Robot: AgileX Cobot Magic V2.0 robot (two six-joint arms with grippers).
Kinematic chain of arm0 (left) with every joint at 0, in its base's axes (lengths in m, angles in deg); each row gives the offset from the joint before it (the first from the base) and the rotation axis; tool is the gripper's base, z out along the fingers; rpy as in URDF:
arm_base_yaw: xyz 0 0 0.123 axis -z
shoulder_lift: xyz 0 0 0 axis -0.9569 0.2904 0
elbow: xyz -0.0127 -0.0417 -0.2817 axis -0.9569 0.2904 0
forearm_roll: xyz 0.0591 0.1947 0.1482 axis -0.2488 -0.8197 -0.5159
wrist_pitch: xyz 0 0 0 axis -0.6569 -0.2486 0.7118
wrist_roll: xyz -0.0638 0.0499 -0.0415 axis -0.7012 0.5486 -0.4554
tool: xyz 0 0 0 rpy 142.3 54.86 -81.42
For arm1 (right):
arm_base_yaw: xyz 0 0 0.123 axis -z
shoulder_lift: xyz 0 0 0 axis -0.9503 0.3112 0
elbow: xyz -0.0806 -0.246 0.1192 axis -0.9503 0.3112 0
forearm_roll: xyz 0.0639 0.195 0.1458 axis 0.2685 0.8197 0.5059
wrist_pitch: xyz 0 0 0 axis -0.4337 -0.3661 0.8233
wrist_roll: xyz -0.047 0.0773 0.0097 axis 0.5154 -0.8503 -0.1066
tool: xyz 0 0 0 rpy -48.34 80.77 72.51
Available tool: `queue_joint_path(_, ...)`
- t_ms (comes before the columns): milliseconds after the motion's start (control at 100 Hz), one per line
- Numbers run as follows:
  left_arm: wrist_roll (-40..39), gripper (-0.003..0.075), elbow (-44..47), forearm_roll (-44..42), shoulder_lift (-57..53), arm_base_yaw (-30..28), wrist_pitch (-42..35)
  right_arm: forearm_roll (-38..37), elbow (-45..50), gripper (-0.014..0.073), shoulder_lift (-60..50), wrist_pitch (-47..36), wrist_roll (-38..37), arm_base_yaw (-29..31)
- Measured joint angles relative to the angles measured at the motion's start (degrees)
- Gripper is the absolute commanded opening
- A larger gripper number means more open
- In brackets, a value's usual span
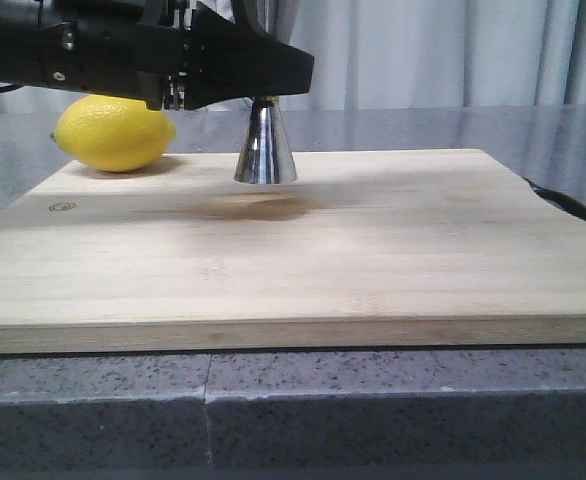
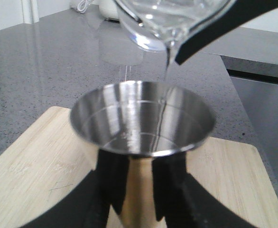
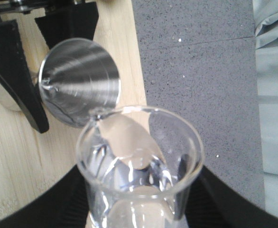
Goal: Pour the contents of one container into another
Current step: 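Tilt the beaker with the right gripper, pouring liquid into the jigger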
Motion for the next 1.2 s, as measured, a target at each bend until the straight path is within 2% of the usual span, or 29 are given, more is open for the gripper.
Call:
queue_joint_path(840, 0.0, 0.0199, 0.0, 0.0, 0.0, 0.0, 0.0, -0.2, 0.0, 0.0288, 0.0, -3.1, 12.0, 0.0)
queue_joint_path(1200, 0.0, 0.0199, 0.0, 0.0, 0.0, 0.0, 0.0, -3.3, 0.0, 0.0288, 0.0, -4.9, 14.5, 0.0)
